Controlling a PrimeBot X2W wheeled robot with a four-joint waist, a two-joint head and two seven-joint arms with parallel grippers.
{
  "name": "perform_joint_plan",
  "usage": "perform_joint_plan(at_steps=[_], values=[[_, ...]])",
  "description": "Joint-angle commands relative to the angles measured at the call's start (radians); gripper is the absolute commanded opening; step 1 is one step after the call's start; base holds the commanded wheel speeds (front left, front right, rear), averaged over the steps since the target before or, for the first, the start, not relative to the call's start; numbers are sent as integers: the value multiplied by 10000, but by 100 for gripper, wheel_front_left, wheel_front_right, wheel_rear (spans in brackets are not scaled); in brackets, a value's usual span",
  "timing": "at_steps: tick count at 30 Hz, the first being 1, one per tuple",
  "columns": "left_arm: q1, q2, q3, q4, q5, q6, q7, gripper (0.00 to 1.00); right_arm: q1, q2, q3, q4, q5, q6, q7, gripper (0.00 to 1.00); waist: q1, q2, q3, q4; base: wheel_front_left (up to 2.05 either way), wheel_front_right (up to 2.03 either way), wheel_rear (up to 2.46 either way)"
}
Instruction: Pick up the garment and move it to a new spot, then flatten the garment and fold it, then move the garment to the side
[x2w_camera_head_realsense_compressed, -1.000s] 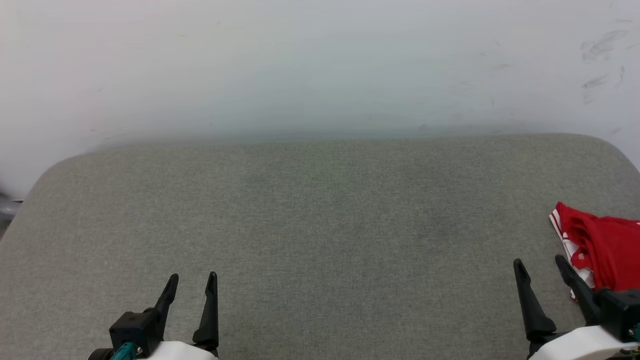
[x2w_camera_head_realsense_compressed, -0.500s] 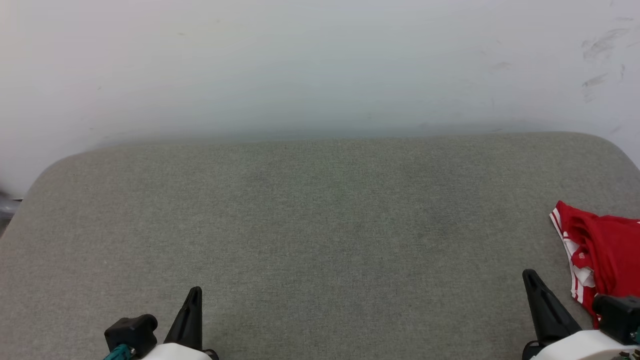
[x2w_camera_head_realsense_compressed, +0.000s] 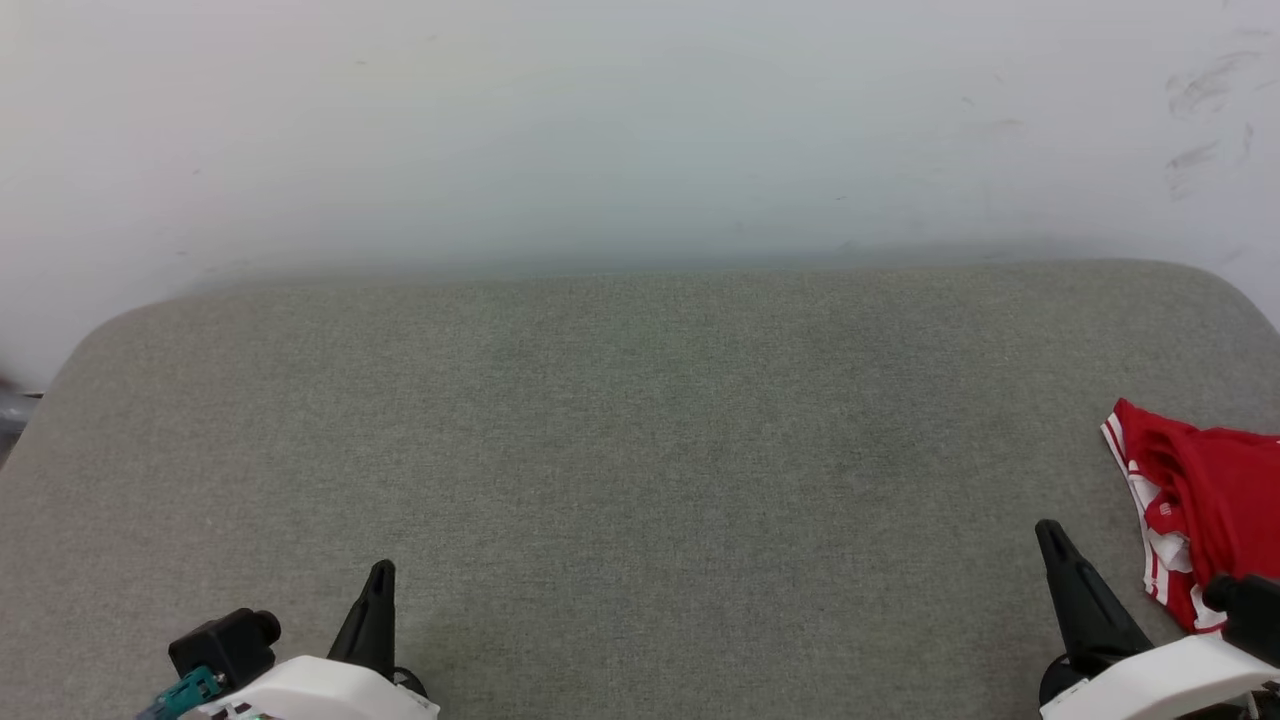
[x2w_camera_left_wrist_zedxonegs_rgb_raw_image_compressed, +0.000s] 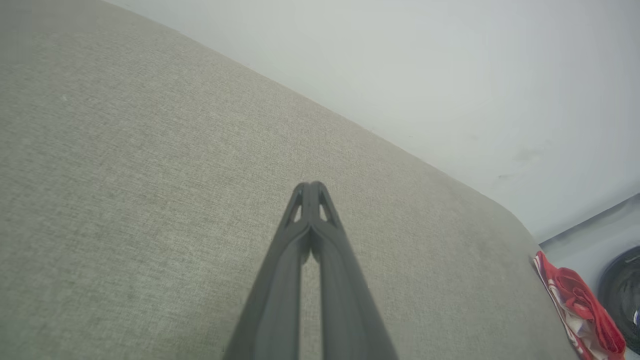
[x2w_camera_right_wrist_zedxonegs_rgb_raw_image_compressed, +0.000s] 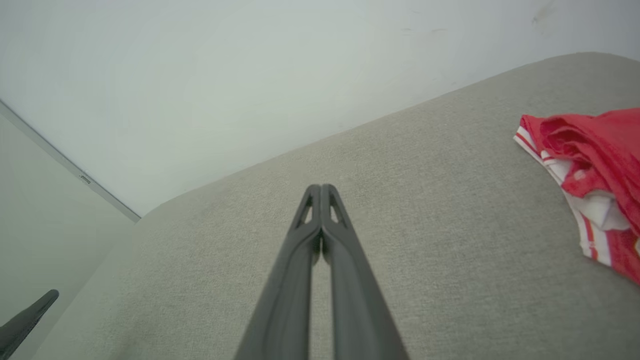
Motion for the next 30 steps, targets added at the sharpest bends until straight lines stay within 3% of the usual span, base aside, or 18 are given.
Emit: perform_joint_plan(at_steps=[1, 30], values=[[-320, 14, 151, -83, -240, -98, 52, 0, -315, -78, -2, -42, 329, 0, -62, 0, -1, -1, 4, 2, 0, 0, 0], [-828, -671, 1301, 360, -3350, -970, 990, 0, -1133, -118, -50, 1243, 4466, -1, -154, 0, -1, -1, 144, 59, 0, 0, 0]])
